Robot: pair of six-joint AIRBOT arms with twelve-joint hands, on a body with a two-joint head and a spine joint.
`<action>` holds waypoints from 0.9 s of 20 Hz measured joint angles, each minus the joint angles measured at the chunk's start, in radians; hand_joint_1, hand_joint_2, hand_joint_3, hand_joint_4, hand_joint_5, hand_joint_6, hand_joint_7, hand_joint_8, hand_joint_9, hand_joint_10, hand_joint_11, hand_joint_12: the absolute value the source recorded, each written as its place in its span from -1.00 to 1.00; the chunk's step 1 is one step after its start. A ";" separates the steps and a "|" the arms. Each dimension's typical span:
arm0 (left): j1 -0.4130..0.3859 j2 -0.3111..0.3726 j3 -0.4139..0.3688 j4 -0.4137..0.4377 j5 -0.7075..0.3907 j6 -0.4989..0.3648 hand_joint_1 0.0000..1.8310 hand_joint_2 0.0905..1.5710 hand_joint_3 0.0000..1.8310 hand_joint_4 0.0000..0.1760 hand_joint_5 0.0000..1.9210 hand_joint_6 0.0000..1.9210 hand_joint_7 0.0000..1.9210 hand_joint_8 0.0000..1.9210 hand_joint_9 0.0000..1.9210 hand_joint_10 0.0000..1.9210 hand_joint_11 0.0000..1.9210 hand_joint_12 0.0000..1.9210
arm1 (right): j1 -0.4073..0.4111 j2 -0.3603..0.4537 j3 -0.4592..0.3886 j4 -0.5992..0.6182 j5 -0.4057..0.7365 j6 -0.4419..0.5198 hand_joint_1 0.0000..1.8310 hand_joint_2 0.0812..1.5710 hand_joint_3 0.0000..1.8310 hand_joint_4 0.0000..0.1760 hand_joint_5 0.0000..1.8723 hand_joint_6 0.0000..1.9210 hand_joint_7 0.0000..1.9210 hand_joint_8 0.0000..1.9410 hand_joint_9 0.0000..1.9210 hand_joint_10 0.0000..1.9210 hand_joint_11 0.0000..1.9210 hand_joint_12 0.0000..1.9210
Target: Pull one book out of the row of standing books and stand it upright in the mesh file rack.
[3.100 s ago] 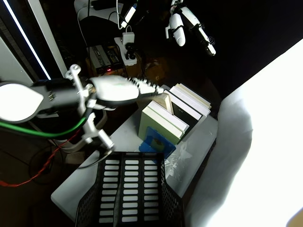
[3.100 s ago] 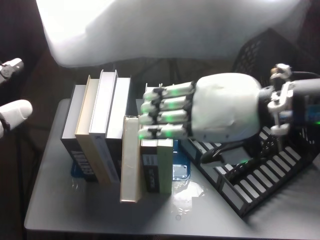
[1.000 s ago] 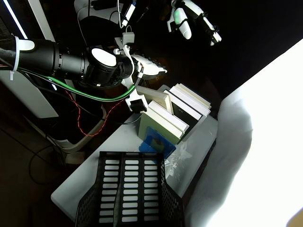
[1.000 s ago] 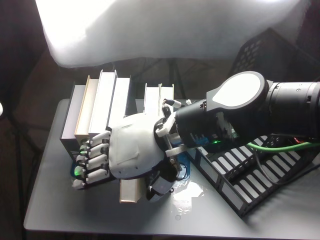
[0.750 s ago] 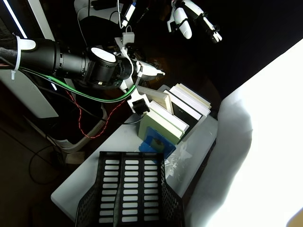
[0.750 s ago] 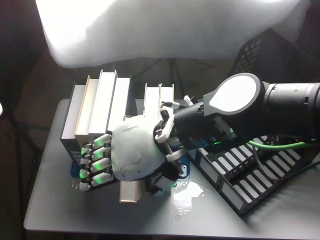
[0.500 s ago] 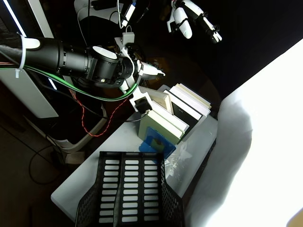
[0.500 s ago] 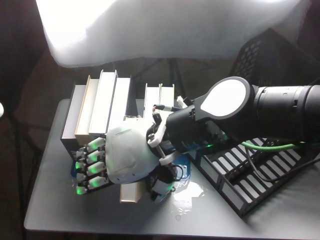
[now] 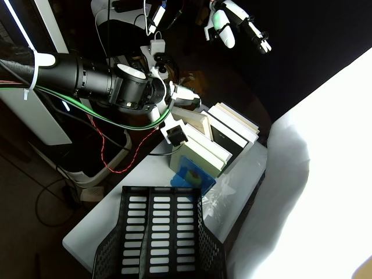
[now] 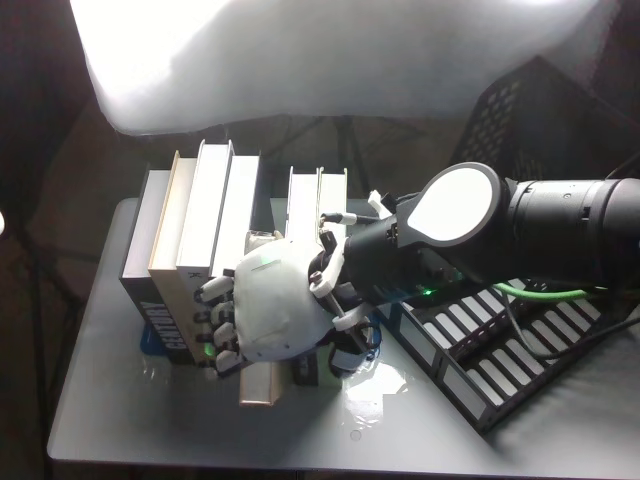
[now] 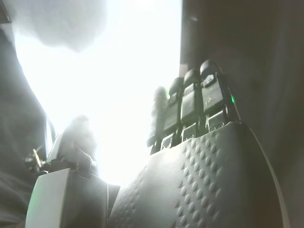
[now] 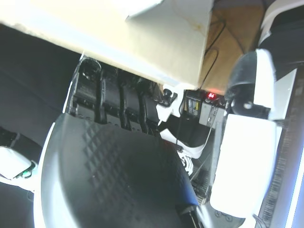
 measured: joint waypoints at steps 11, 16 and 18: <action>0.009 -0.004 0.000 -0.002 -0.014 0.000 -0.55 0.74 -1.00 -1.00 -0.83 -1.00 -0.95 -1.00 -1.00 -1.00 -0.97 -0.99 | -0.011 -0.066 0.074 -0.051 -0.027 0.003 0.31 0.42 -0.97 -1.00 -0.43 -0.92 -0.45 -0.98 -0.84 -0.37 -1.00 0.40; 0.009 -0.004 0.000 -0.002 -0.015 0.000 -0.55 0.72 -1.00 -1.00 -0.80 -1.00 -0.92 -1.00 -0.96 -0.98 -1.00 -0.99 | -0.023 -0.089 0.084 -0.110 -0.050 0.003 0.30 0.32 -1.00 -1.00 0.22 -0.22 0.36 0.83 0.31 0.98 0.27 1.00; 0.008 -0.004 0.000 0.001 -0.016 0.000 -0.54 0.72 -1.00 -1.00 -0.79 -0.99 -0.92 -1.00 -0.96 -0.98 -1.00 -1.00 | -0.022 -0.103 0.091 -0.123 -0.048 -0.011 0.30 0.30 -1.00 -1.00 0.27 -0.29 0.47 0.99 0.57 1.00 0.61 1.00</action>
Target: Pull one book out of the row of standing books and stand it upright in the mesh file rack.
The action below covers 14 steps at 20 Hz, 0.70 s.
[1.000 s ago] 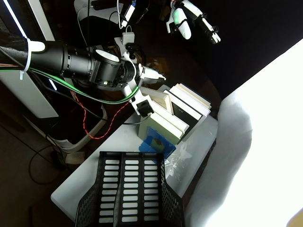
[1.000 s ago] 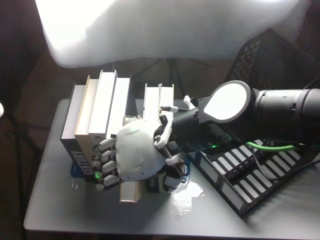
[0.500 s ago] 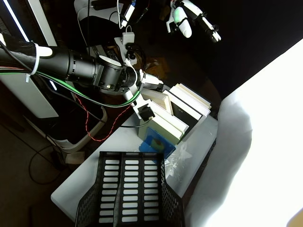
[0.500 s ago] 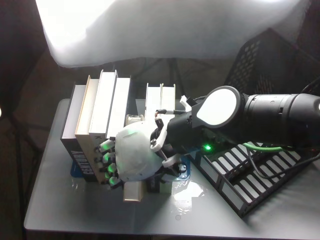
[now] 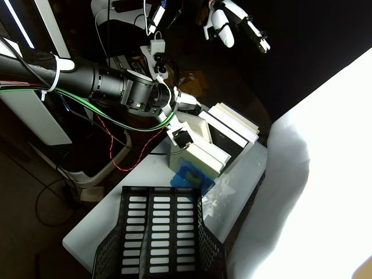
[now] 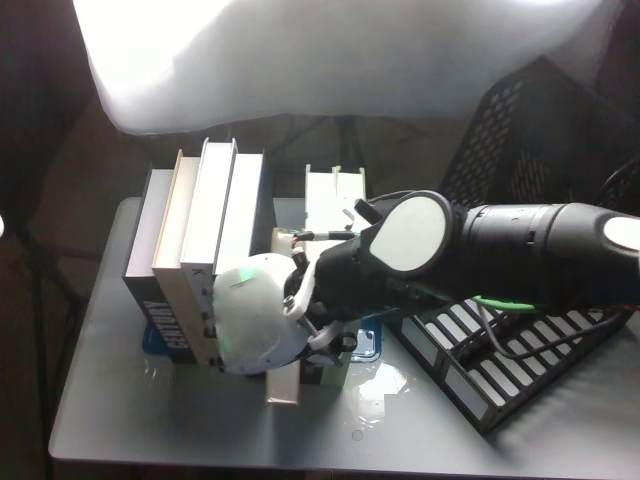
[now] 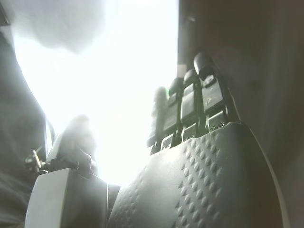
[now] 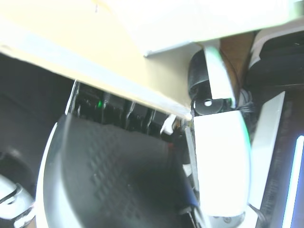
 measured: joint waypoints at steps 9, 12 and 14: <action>0.004 0.000 0.000 -0.005 -0.002 0.000 -0.57 0.73 -1.00 -1.00 -0.81 -1.00 -0.97 -0.99 -1.00 -1.00 -1.00 -0.33 | 0.000 -0.004 0.004 -0.008 0.016 -0.009 0.36 0.42 -1.00 -1.00 0.10 -0.21 0.01 0.54 0.06 0.81 -0.08 1.00; 0.006 -0.002 0.000 -0.011 -0.005 0.000 -0.58 0.74 -1.00 -1.00 -0.81 -1.00 -0.97 -1.00 -1.00 -1.00 -1.00 -0.38 | 0.000 -0.002 0.004 0.000 0.013 0.006 0.49 0.42 -1.00 -1.00 0.01 0.03 0.02 0.11 -0.18 0.42 -0.40 0.92; 0.006 -0.002 0.000 -0.011 -0.008 0.000 -0.61 0.75 -1.00 -1.00 -0.83 -1.00 -0.97 -1.00 -1.00 -1.00 -1.00 -0.82 | 0.002 0.004 -0.009 0.001 0.011 0.007 0.48 0.48 -0.99 -1.00 -0.12 0.19 -0.08 0.29 -0.26 0.55 -0.52 1.00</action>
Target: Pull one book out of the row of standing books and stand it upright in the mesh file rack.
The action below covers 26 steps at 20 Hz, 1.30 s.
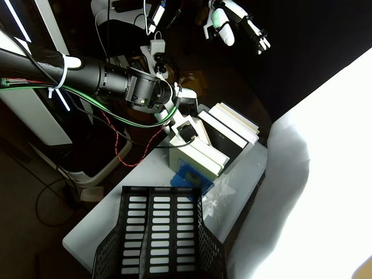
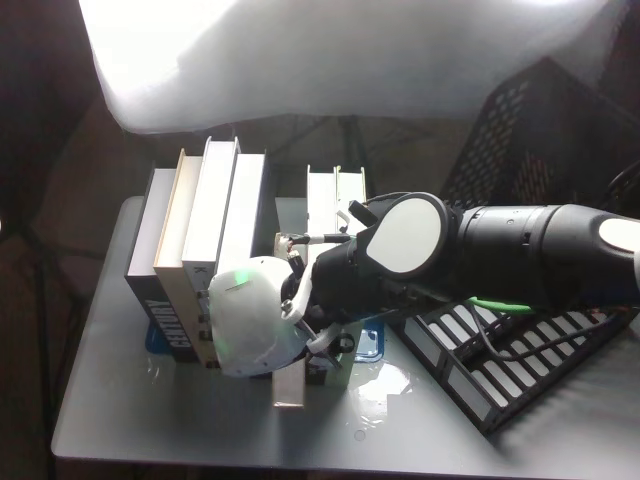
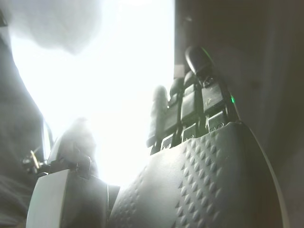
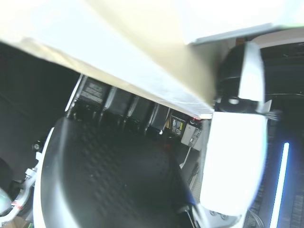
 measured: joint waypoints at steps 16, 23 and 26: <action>-0.009 0.000 -0.002 0.005 -0.014 0.000 -0.63 0.76 -1.00 -1.00 -0.85 -0.99 -0.97 -1.00 -1.00 -1.00 -0.96 -0.98 | 0.128 0.250 -0.197 0.253 0.106 0.085 0.51 0.37 -1.00 -1.00 -0.04 -0.02 0.15 -0.10 -0.05 0.33 -0.42 0.77; -0.030 0.001 -0.001 0.016 -0.017 0.000 -0.61 0.75 -1.00 -1.00 -0.83 -1.00 -0.98 -0.99 -1.00 -1.00 -1.00 -0.84 | 0.211 0.359 -0.270 0.312 0.171 0.090 0.49 0.45 -1.00 -1.00 -0.20 0.24 -0.02 0.09 -0.11 0.45 -0.47 0.83; -0.042 0.001 0.002 0.017 -0.015 0.000 -0.58 0.76 -1.00 -1.00 -0.80 -0.99 -0.95 -0.99 -1.00 -1.00 -1.00 -1.00 | 0.249 0.407 -0.288 0.336 0.183 0.089 0.47 0.53 -0.99 -1.00 -0.30 0.34 -0.17 0.35 -0.20 0.62 -0.27 0.88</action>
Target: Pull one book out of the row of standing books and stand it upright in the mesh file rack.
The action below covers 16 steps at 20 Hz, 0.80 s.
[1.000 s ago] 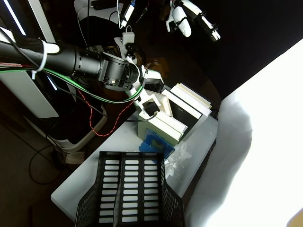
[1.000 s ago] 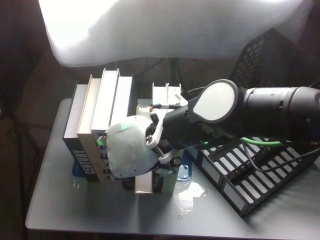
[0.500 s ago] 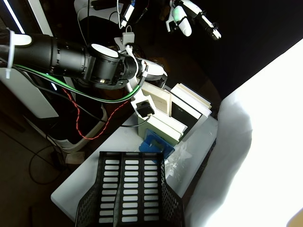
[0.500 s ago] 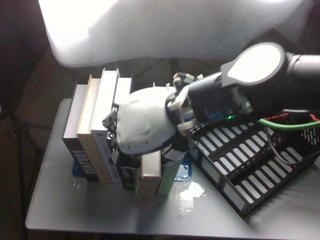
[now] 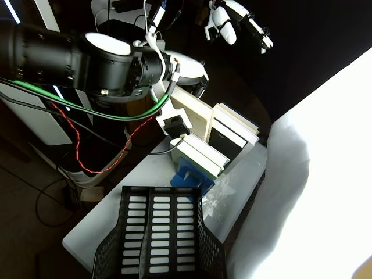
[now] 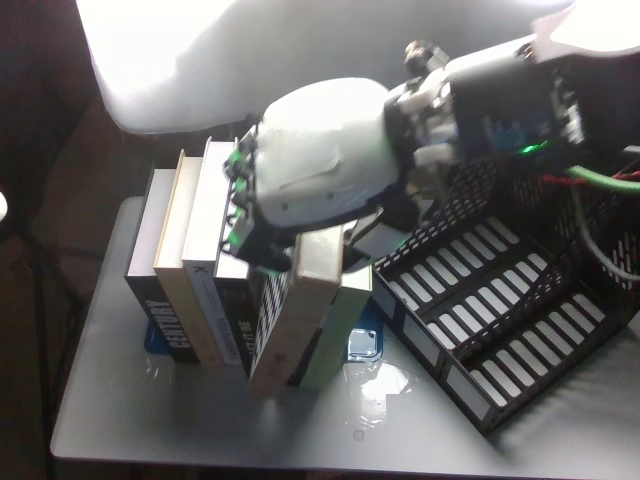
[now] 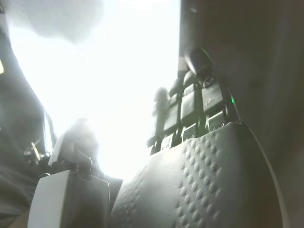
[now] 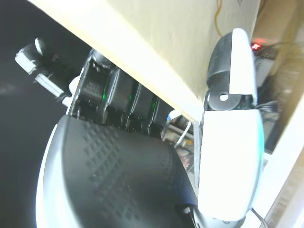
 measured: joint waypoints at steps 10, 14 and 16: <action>-0.040 -0.001 0.005 0.018 0.003 0.000 -0.54 0.79 -1.00 -1.00 -0.80 -0.99 -0.93 -0.99 -1.00 -1.00 -1.00 -1.00 | 0.093 0.110 -0.052 0.050 0.013 0.001 0.46 0.53 -1.00 -1.00 -0.33 0.44 -0.18 0.35 -0.15 0.54 -0.32 0.81; -0.052 -0.001 0.010 0.031 0.006 0.000 -0.51 0.79 -1.00 -1.00 -0.81 -0.99 -0.95 -1.00 -1.00 -1.00 -1.00 -1.00 | 0.152 0.147 -0.063 0.068 0.018 0.002 0.45 0.58 -1.00 -1.00 -0.32 0.45 -0.23 0.46 -0.28 0.69 -0.41 1.00; -0.067 -0.007 0.017 0.039 0.016 0.000 -0.42 0.78 -1.00 -1.00 -0.78 -0.99 -0.94 -0.99 -1.00 -1.00 -1.00 -1.00 | 0.171 0.170 -0.073 0.069 0.018 0.001 0.45 0.58 -1.00 -1.00 -0.32 0.49 -0.26 0.44 -0.29 0.69 -0.46 0.97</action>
